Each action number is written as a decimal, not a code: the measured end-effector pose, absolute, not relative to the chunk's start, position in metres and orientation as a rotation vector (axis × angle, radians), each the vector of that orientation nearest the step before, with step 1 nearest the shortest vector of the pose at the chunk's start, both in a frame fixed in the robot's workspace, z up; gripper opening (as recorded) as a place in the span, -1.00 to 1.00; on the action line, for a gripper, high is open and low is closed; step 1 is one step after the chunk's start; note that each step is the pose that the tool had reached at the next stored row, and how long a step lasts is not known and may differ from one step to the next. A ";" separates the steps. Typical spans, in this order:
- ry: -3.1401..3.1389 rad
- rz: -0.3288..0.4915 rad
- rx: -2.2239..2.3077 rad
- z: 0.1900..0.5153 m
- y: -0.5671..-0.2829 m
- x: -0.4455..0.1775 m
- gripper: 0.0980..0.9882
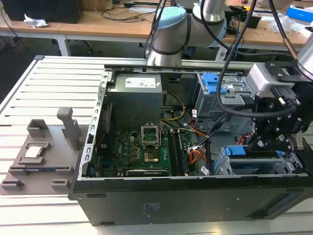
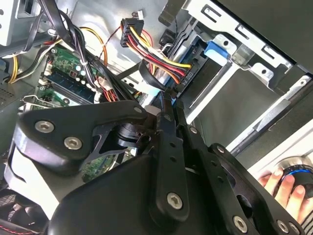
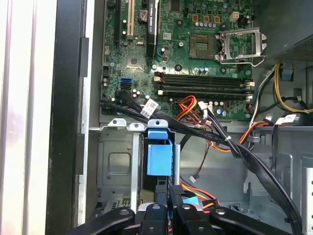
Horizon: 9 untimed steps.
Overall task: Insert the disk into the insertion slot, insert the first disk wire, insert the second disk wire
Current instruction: 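Insert the second disk wire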
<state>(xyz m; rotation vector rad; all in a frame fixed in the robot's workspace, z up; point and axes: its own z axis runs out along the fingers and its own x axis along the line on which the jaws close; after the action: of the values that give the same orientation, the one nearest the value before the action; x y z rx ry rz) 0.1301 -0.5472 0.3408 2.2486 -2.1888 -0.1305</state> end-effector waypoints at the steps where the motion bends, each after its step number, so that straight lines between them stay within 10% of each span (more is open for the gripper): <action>1: -2.189 -0.131 2.249 0.340 -0.548 0.130 -0.89; 9: -2.189 -0.131 2.248 0.338 -0.549 0.131 -0.89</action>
<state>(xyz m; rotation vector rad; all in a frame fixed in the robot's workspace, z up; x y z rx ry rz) 0.1313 -0.5487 0.3376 2.2483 -2.1887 -0.1307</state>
